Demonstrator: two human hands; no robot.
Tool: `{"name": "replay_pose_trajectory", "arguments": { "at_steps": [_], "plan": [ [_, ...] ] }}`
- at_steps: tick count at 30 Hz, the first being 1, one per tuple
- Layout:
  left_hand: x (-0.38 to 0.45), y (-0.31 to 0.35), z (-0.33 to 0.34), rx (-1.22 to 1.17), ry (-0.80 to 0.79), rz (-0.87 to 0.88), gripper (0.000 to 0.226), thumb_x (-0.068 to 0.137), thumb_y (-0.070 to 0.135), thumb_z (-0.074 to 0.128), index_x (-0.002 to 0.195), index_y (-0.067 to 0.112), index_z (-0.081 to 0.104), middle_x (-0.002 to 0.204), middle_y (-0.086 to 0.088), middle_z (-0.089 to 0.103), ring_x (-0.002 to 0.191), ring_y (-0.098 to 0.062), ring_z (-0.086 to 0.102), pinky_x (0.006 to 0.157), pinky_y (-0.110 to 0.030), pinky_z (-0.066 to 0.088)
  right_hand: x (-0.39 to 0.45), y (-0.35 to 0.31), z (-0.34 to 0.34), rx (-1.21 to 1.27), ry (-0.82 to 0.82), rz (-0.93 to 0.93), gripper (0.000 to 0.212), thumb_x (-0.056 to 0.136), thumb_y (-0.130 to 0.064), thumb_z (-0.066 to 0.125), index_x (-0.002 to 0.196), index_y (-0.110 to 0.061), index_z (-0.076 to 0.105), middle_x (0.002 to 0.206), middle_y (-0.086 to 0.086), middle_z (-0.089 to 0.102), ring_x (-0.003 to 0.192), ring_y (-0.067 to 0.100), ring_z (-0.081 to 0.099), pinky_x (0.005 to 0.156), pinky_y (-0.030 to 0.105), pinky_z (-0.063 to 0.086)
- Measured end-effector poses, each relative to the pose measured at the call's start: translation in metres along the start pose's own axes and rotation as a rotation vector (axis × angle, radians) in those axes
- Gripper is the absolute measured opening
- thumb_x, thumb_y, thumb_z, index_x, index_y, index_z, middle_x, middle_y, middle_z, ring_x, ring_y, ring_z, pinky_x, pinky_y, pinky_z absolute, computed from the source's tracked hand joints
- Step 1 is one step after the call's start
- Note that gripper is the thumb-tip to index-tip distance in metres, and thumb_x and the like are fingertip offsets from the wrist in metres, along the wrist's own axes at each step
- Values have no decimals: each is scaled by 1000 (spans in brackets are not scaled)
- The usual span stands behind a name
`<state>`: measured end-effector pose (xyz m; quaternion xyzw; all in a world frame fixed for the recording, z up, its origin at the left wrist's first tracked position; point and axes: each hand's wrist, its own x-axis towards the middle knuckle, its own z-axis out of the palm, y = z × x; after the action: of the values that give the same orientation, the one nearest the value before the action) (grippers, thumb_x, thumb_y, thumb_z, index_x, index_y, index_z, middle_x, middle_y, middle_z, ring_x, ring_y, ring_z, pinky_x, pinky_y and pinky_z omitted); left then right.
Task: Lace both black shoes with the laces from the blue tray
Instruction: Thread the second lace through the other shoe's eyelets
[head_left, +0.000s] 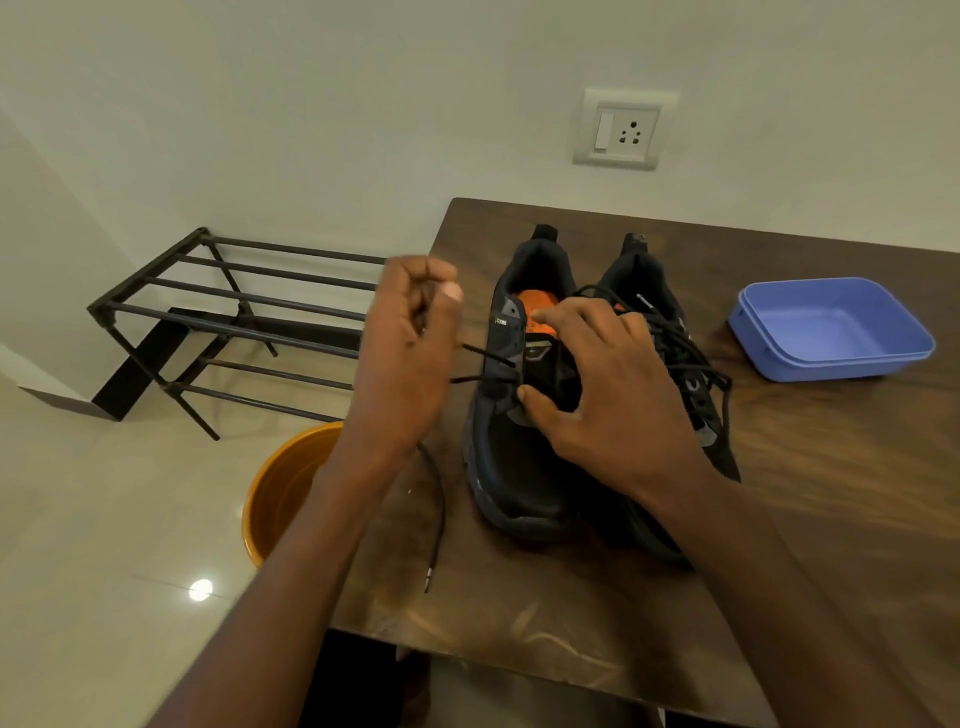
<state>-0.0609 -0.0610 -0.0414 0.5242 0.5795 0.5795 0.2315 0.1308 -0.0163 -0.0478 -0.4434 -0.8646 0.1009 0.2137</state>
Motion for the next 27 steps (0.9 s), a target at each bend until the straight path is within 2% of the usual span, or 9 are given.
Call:
{"name": "replay_pose_trajectory", "arguments": {
  "at_steps": [3, 6, 8, 11, 13, 17, 21, 23, 27],
  "plan": [
    [-4, -19, 8, 422, -228, 45, 19, 95, 26, 71, 113, 23, 65, 101, 5, 57, 92, -7, 57, 80, -24, 50, 1, 5, -2, -30, -2, 11, 83, 81, -68, 63, 150, -28, 42, 151, -11, 39, 134, 18, 37, 108, 42, 43],
    [-3, -20, 10, 479, -231, 35, 9, 93, 22, 74, 95, 28, 68, 105, 6, 58, 101, -11, 56, 88, -34, 53, 1, 6, -3, -56, -35, 30, 93, 77, -75, 65, 153, -27, 40, 158, -11, 35, 141, 18, 34, 114, 43, 39],
    [-1, -13, 8, 304, -147, 32, 11, 99, 14, 65, 96, 25, 66, 104, 4, 65, 100, -12, 62, 88, -34, 56, 1, 5, -3, -61, -43, 33, 95, 76, -75, 67, 154, -28, 39, 160, -12, 33, 143, 17, 31, 116, 43, 36],
    [3, 3, 2, -240, -30, -23, 19, 111, 15, 43, 101, 16, 60, 97, -4, 71, 98, -24, 69, 71, -29, 55, 1, 5, -5, -75, -54, 41, 97, 76, -76, 68, 155, -31, 36, 161, -13, 31, 145, 16, 29, 116, 43, 35],
    [3, 3, 0, -350, 7, -63, 20, 112, 18, 38, 101, 17, 55, 85, -2, 65, 85, -22, 66, 63, -26, 48, 1, 4, -5, -80, -58, 49, 97, 76, -76, 69, 156, -31, 36, 161, -13, 30, 146, 17, 29, 116, 44, 34],
    [-1, -15, 8, 288, -207, 16, 10, 97, 25, 69, 104, 25, 61, 94, 8, 59, 83, -5, 58, 71, -20, 49, 0, 3, -4, -76, -53, 55, 96, 77, -77, 67, 156, -30, 37, 161, -14, 31, 145, 16, 30, 115, 44, 36],
    [-1, -21, 14, 455, -270, 26, 13, 92, 26, 71, 91, 34, 61, 105, 9, 57, 103, -9, 55, 88, -29, 49, 0, 2, -4, -84, -51, 59, 96, 77, -77, 66, 156, -30, 36, 160, -15, 30, 143, 15, 31, 114, 42, 36],
    [0, -14, 13, 275, -209, 19, 10, 101, 20, 59, 94, 27, 62, 105, 4, 65, 102, -11, 62, 87, -34, 54, 1, 2, -4, -76, -58, 61, 96, 77, -76, 66, 156, -31, 35, 161, -15, 29, 144, 15, 30, 116, 42, 35],
    [3, 10, 0, -381, 21, 2, 20, 113, 19, 36, 103, 13, 52, 88, -3, 68, 88, -23, 69, 63, -25, 49, 1, 1, -7, -62, -84, 68, 97, 79, -75, 68, 158, -33, 32, 162, -17, 26, 146, 15, 27, 117, 44, 34]
  ]
}}
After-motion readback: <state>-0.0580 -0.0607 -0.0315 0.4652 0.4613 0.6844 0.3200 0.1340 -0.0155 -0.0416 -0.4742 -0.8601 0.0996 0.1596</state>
